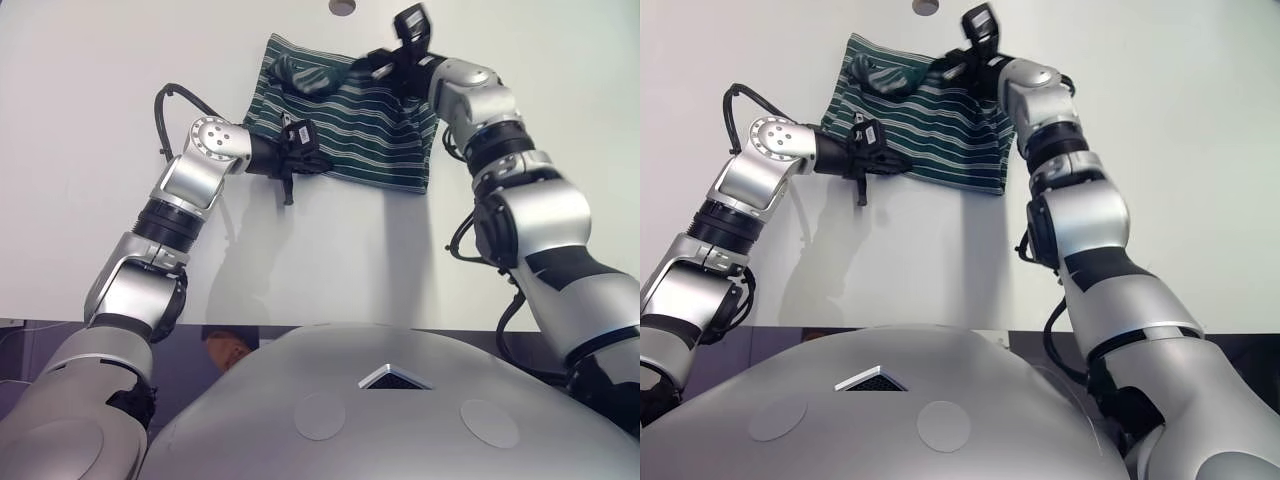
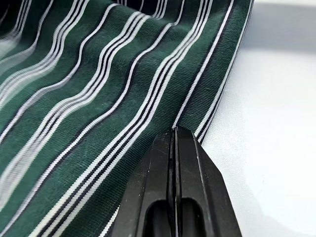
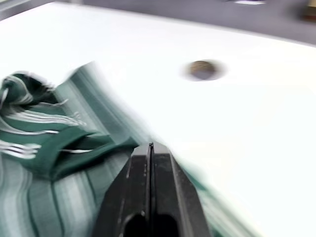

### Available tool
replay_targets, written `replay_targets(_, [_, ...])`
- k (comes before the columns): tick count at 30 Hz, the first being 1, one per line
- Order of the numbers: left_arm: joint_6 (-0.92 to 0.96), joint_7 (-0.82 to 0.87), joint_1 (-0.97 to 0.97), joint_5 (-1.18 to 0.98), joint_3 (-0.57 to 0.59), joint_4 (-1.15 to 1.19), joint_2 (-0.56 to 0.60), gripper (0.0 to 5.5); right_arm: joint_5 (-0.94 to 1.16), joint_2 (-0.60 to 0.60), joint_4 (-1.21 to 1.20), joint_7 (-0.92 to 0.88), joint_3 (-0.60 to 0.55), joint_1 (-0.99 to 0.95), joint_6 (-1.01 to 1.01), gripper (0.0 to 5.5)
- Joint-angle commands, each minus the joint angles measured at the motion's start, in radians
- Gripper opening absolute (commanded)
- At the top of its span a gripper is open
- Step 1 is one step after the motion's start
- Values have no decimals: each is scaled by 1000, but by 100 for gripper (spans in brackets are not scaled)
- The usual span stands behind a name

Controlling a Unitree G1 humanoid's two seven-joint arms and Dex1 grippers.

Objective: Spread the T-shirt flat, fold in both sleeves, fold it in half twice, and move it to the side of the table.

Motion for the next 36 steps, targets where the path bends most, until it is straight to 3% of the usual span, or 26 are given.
replay_targets(1, [48, 18, 88, 87, -54, 129, 20, 4, -45, -30, 44, 35, 0, -4, -70, 0])
replay_targets(5, [17, 19, 81, 85, -30, 168, 41, 4, -199, -93, 0, 169, 134, 68, -220, 0])
replay_targets(10, [13, 24, 85, 84, -15, 171, 56, 4, -262, -125, -15, 232, 175, 137, -256, 0])
replay_targets(14, [6, 0, 92, 86, -5, 161, 95, 4, -426, -214, -37, 278, 331, 226, -289, 0])
replay_targets(16, [-19, -9, 67, 97, 8, 184, 135, 4, -447, -299, -172, 457, 397, 320, -322, 0])
replay_targets(19, [-75, 108, -57, 123, 63, 308, 128, 4, -215, -451, -780, 805, 434, 560, -137, 0])
replay_targets(23, [-124, 148, -149, 125, 67, 354, 59, 4, 0, -433, -1239, 815, 455, 654, 175, 0])
replay_targets(28, [-179, 105, -145, 98, 94, 336, 52, 22, -1, -386, -1257, 665, 357, 616, 267, 0])
replay_targets(32, [-147, -31, 25, -8, 185, 33, 197, 79, 96, -415, -1400, 616, 221, 646, 360, 65])
replay_targets(36, [-183, -29, 191, -1, 305, -175, 362, 138, -14, -614, -1577, 640, 197, 841, 173, 133])
